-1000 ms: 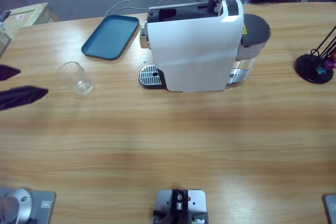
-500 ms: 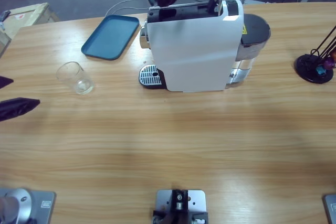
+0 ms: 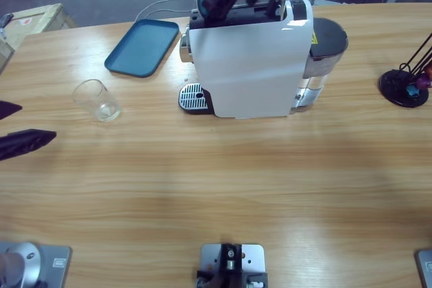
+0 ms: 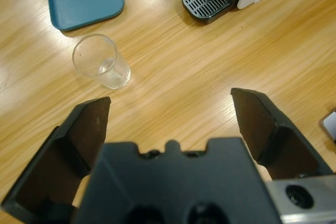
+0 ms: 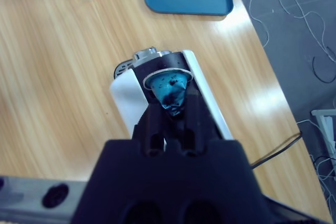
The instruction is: Pour coffee
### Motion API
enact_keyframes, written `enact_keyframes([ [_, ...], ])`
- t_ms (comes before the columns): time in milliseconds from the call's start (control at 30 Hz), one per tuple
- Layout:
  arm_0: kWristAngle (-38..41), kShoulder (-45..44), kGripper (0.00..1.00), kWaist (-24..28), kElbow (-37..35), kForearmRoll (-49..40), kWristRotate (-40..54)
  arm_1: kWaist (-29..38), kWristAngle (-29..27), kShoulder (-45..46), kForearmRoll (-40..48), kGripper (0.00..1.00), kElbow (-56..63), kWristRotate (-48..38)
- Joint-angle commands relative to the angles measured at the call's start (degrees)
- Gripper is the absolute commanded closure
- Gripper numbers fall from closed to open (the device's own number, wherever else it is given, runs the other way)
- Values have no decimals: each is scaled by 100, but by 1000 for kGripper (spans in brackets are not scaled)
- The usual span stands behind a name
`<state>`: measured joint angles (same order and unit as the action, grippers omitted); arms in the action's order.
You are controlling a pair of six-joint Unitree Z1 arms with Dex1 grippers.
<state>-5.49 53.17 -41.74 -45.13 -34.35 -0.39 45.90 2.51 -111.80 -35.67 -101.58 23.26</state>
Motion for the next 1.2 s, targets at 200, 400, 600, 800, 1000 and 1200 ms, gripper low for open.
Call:
enact_keyframes([
  [200,-23,88,9,-45,301,69,-5,-155,59,-316,25,555,-11,-97],
  [400,-23,60,9,-45,361,95,-19,-137,13,-156,50,55,-49,-120],
  [600,-31,8,9,-45,364,130,-40,23,-28,296,44,343,-130,-190],
  [800,-33,-144,9,-45,288,130,-49,591,22,1347,-701,1000,141,-1983],
  [1000,-3,-286,9,-45,176,111,-49,745,-1163,2806,-209,1000,2042,-3674],
  [1200,21,-286,9,-45,21,-26,-51,-214,-1748,2911,848,1000,2623,-4722],
])
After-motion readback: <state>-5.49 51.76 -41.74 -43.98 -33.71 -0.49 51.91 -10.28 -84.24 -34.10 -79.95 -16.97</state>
